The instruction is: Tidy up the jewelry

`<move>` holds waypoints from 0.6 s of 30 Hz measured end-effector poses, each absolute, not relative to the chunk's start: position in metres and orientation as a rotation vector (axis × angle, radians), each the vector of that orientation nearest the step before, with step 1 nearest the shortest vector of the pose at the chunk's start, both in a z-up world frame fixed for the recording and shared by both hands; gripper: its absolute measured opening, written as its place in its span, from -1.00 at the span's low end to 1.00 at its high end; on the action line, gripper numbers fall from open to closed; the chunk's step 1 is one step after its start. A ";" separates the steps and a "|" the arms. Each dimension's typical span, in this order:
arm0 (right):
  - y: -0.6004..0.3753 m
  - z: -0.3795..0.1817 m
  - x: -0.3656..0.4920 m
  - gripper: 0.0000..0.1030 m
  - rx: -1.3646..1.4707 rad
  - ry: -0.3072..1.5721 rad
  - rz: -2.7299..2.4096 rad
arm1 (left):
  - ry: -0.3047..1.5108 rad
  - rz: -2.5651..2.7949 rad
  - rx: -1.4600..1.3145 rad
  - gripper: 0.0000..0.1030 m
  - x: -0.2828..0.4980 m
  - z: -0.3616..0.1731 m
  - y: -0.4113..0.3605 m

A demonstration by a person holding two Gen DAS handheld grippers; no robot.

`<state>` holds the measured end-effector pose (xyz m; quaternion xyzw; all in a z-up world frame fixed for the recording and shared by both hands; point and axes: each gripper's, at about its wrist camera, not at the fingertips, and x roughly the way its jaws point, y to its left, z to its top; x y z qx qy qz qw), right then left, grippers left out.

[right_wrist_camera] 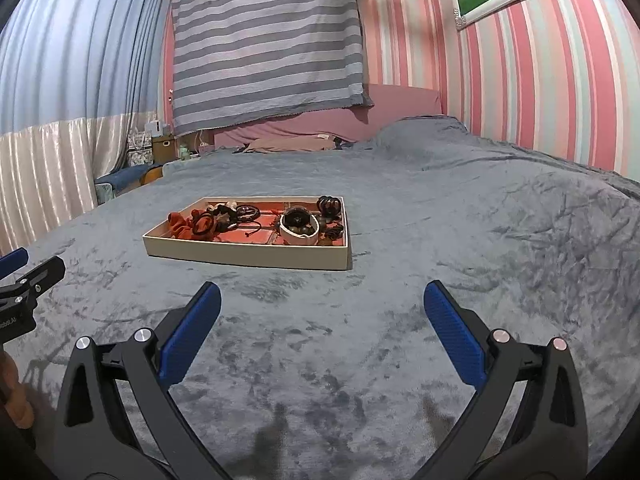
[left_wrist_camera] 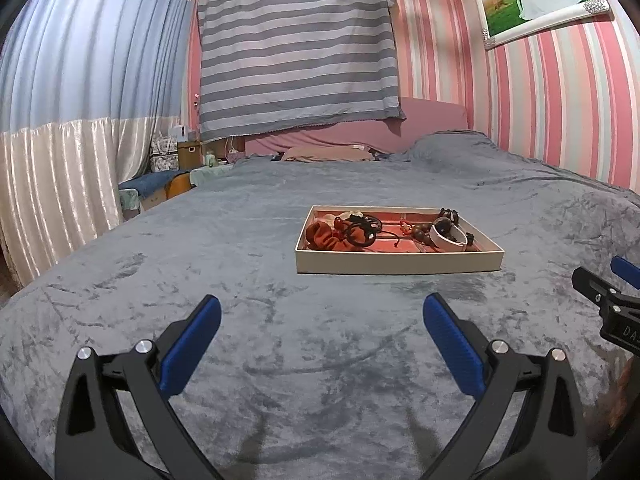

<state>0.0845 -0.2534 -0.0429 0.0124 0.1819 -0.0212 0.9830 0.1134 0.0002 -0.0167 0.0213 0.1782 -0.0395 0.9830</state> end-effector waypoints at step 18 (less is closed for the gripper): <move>-0.249 -0.044 0.082 0.92 0.007 0.353 -0.051 | 0.350 -0.075 0.045 0.92 0.114 -0.016 0.001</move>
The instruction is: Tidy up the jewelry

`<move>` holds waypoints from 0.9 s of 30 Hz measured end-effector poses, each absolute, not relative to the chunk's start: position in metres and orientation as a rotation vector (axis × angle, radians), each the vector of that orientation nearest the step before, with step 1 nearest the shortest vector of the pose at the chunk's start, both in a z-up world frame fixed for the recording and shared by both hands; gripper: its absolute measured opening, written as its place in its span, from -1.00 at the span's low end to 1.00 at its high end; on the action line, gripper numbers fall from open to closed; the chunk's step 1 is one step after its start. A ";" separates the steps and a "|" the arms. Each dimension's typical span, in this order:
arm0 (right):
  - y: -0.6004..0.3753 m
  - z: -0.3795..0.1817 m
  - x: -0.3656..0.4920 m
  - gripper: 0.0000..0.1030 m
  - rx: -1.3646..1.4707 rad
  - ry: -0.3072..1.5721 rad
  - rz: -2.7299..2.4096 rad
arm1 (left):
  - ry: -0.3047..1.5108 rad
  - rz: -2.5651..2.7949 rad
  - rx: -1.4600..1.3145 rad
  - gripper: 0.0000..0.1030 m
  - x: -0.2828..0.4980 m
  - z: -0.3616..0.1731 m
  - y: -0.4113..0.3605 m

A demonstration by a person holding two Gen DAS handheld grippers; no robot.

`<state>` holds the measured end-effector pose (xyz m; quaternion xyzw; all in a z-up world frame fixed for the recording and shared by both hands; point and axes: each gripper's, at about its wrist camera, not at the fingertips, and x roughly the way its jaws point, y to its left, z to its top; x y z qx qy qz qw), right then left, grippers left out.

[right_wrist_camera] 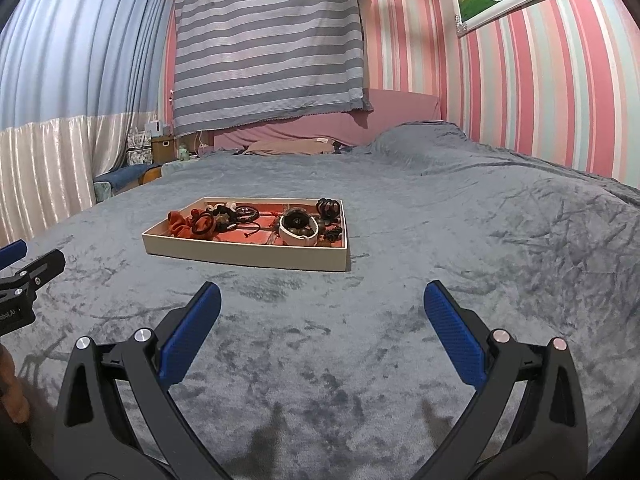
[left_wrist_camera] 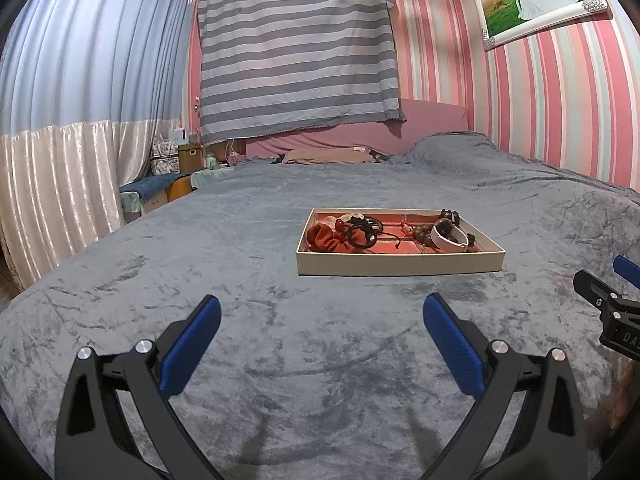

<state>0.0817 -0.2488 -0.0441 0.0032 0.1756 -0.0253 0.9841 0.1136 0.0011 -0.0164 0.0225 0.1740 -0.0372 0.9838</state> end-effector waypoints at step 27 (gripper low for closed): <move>-0.251 -0.046 0.082 0.92 0.011 0.356 -0.052 | 0.342 -0.072 0.063 0.92 0.115 -0.020 -0.001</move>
